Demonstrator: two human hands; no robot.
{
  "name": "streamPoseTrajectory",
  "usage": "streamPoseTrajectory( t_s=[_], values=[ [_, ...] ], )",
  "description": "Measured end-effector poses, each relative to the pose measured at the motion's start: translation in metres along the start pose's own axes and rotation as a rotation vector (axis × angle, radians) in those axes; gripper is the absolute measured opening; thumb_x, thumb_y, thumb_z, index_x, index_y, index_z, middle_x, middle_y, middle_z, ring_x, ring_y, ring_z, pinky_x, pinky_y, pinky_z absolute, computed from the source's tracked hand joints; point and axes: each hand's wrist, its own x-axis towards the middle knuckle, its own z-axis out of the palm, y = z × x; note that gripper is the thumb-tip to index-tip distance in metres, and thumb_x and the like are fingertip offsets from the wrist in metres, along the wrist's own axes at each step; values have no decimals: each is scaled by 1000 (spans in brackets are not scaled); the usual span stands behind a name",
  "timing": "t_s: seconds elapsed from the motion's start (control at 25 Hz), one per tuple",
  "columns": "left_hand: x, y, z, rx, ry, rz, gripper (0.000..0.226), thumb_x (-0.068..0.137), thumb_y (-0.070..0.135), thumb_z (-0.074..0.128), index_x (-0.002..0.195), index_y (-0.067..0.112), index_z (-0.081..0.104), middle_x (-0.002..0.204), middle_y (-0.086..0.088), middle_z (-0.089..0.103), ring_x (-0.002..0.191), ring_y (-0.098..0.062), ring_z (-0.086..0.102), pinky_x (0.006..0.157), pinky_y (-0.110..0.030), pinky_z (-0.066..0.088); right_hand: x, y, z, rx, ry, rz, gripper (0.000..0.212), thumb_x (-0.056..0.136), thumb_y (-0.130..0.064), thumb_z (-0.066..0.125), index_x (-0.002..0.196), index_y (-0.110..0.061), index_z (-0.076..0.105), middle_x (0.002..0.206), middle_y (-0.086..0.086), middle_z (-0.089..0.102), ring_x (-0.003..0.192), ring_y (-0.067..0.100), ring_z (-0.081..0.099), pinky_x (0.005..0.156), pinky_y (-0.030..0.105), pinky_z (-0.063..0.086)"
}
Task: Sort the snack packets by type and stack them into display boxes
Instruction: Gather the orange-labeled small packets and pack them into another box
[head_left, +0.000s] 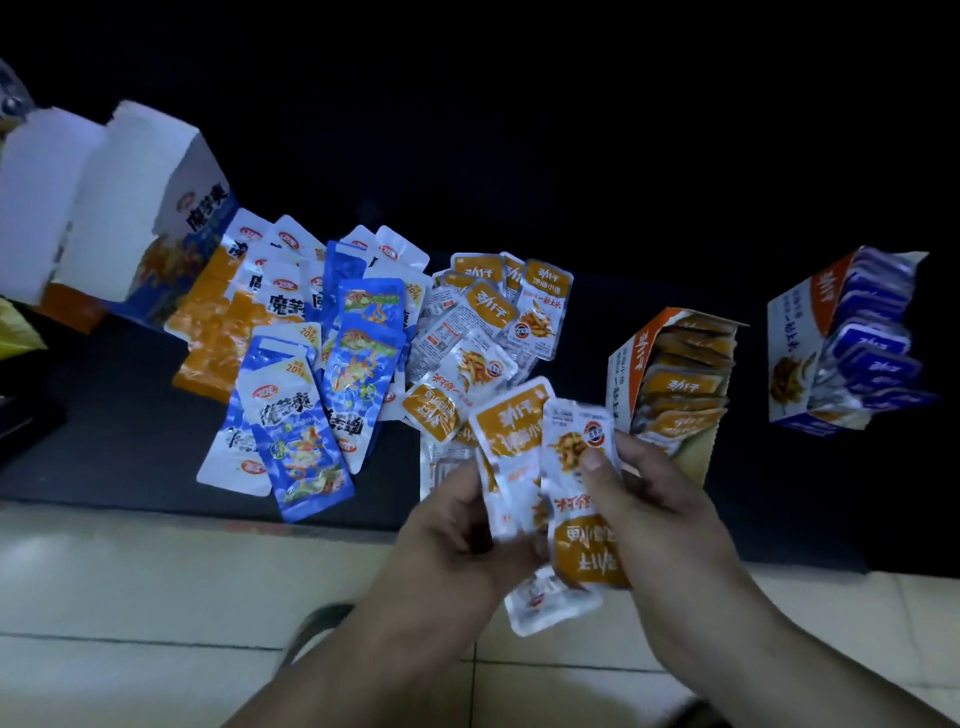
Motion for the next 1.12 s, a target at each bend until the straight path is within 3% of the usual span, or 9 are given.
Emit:
streamPoseTrajectory(
  t_s=[0.12, 0.2, 0.32, 0.44, 0.6, 0.76, 0.88, 1.04, 1.12],
  values=[
    [-5, 2, 6, 67, -88, -1, 52, 83, -4, 80, 121, 31, 71, 117, -4, 77, 104, -29, 74, 80, -39, 62, -15, -13, -4, -64, -90, 10, 13, 99, -26, 65, 105, -32, 76, 97, 0, 79, 89, 23, 77, 80, 47, 62],
    [-7, 0, 0, 143, -120, -23, 49, 86, 2, 78, 120, 35, 69, 117, -2, 77, 107, -34, 73, 86, -55, 61, -23, -16, -8, -106, -120, -28, 16, 100, -22, 63, 111, -29, 73, 100, 5, 79, 94, 27, 76, 86, 54, 60],
    [-4, 4, -11, 70, -203, -115, 49, 91, -5, 68, 129, 26, 67, 118, -5, 76, 108, -30, 73, 89, -50, 61, -16, -12, -9, -72, -88, -40, 18, 100, -17, 62, 114, -24, 71, 97, 4, 80, 89, 25, 78, 73, 44, 62],
    [2, 7, -17, -51, 12, -220, 28, 95, 12, 70, 120, 23, 74, 101, -10, 80, 90, -32, 77, 76, -44, 64, -9, -4, -1, -62, -152, -22, 19, 100, -14, 62, 115, -23, 68, 98, 4, 80, 90, 23, 78, 71, 41, 62],
    [-8, 3, -25, 163, 103, -4, 21, 100, 28, 61, 115, 18, 73, 103, -27, 73, 97, -59, 64, 84, -69, 54, -4, 13, 6, -27, -240, 3, 21, 98, -18, 64, 116, -26, 70, 104, 5, 79, 97, 27, 76, 82, 52, 62],
    [-4, 1, -21, 159, 163, 21, 22, 104, 11, 53, 119, 12, 69, 104, -8, 79, 98, -27, 77, 78, -37, 63, -4, 22, -1, -111, -407, 61, 38, 95, -5, 68, 122, -31, 68, 113, 3, 77, 107, 25, 73, 96, 57, 55],
    [0, -3, -28, 279, 209, 90, 20, 105, 20, 54, 118, 19, 70, 100, -7, 78, 94, -32, 74, 80, -46, 62, 3, 18, -16, -256, -324, 44, 47, 89, -1, 74, 123, -32, 68, 104, -1, 79, 98, 19, 76, 91, 50, 59],
    [-1, -3, -37, 370, 163, 90, 23, 107, 22, 50, 117, 22, 71, 97, 8, 78, 84, -8, 74, 70, -22, 55, 12, -6, -35, -791, -457, -161, 69, 90, -16, 77, 135, -62, 52, 122, -19, 65, 108, 2, 63, 86, 15, 52],
    [-3, -2, -35, 366, 52, -1, 26, 107, 21, 48, 119, 23, 71, 97, 10, 79, 85, -5, 75, 72, -21, 57, 18, -13, -35, -887, -427, -230, 89, 82, -22, 85, 141, -68, 37, 112, -22, 58, 100, 9, 64, 82, 25, 56]
  ],
)
